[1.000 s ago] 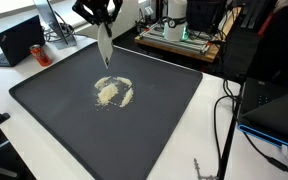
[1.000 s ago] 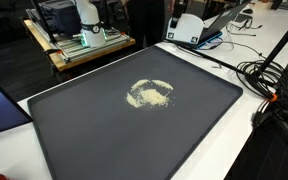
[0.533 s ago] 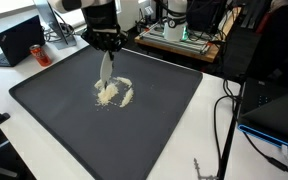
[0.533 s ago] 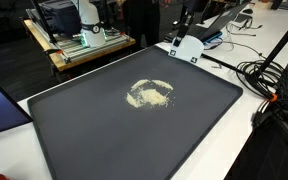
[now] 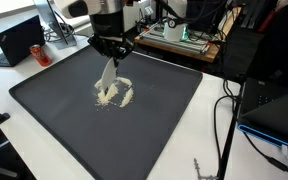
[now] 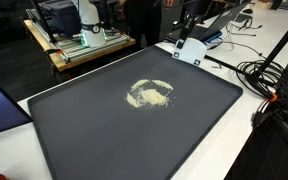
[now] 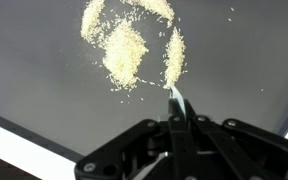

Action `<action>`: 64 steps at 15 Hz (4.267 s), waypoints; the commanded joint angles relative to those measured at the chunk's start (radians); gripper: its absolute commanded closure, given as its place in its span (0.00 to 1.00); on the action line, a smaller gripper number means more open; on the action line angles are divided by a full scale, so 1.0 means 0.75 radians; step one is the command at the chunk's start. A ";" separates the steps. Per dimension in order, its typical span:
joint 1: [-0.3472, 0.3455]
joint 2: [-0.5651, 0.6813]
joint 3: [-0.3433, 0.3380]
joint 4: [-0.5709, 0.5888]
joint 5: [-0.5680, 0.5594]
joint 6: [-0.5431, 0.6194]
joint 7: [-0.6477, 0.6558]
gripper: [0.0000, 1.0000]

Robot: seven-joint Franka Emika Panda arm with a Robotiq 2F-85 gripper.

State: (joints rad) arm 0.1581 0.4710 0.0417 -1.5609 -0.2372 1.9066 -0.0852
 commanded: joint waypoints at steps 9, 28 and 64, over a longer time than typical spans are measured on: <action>0.268 0.160 -0.069 0.006 -0.137 0.073 0.928 0.99; 0.317 0.446 -0.122 0.341 -0.338 -0.222 0.882 0.99; -0.534 0.148 0.029 -0.068 0.572 0.107 -0.547 0.99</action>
State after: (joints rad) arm -0.1964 0.6007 0.0712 -1.5540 0.1287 1.9284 -0.4502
